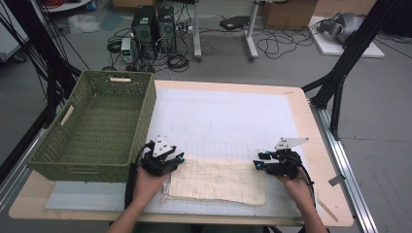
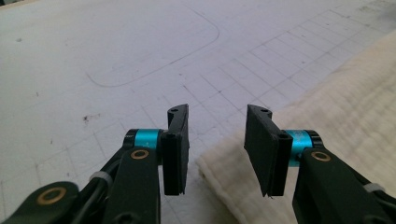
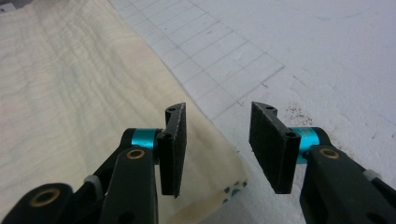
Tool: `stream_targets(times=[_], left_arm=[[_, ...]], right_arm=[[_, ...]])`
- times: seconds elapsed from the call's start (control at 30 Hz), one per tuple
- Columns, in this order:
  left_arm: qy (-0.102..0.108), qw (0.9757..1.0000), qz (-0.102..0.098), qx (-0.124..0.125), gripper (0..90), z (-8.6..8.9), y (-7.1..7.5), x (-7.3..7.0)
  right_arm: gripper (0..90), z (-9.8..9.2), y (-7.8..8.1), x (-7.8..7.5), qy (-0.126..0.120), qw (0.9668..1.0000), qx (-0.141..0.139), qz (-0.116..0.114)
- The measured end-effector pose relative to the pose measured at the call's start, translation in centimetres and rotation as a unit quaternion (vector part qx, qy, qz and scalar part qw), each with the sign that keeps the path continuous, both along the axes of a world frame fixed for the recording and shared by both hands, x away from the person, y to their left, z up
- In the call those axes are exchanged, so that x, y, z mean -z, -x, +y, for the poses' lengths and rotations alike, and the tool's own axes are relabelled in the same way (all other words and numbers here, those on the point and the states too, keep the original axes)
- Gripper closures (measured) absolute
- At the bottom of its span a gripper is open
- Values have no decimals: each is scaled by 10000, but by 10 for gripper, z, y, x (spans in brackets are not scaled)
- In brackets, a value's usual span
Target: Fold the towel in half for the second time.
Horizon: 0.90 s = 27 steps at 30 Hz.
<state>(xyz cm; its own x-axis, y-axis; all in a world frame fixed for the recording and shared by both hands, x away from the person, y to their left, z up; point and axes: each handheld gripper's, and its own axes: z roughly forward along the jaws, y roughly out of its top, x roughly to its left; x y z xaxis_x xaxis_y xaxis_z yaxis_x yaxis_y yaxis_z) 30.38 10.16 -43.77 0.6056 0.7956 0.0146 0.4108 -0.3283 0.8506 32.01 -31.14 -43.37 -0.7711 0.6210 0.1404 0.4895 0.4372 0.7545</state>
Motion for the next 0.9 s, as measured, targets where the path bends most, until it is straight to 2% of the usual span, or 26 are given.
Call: stream_targets(times=[0.13, 0.23, 0.4, 0.53, 0.6, 0.63, 0.67, 0.77, 0.83, 0.9], left_arm=[[-77, 9996, 186, -185, 598, -1, -5, 4], [-96, 9993, 324, -141, 595, -3, -6, 5], [-194, 9976, 660, -4, 574, -5, -8, 11], [-179, 9972, 692, 216, 709, -4, -6, 10], [-102, 9969, 717, 294, 808, -4, -5, 10], [-135, 9969, 708, 325, 842, -4, -5, 10], [-109, 9969, 705, 316, 852, -4, -4, 9], [63, 9973, 680, 272, 864, -5, -4, 7], [337, 9972, 634, 188, 866, -8, -5, 4], [429, 9979, 460, 151, 866, -13, -7, 1]], right_arm=[[562, 0, -1, 2, 64, 10000, -57, 51], [549, 0, -1, 3, 128, 9999, -53, 70], [531, -3, -3, 9, 195, 9994, -64, 262], [599, -4, 1, 10, 204, 9993, -122, 284], [719, -3, 3, 9, 246, 9988, -296, 318], [793, -2, 4, 9, 266, 9985, -350, 319], [841, -2, 3, 9, 184, 9975, -535, 429], [852, -3, -1, 7, 224, 9963, -623, 542], [854, -6, -6, 3, 326, 9963, -595, 519], [854, -11, -12, -1, 312, 9970, -501, 498]])
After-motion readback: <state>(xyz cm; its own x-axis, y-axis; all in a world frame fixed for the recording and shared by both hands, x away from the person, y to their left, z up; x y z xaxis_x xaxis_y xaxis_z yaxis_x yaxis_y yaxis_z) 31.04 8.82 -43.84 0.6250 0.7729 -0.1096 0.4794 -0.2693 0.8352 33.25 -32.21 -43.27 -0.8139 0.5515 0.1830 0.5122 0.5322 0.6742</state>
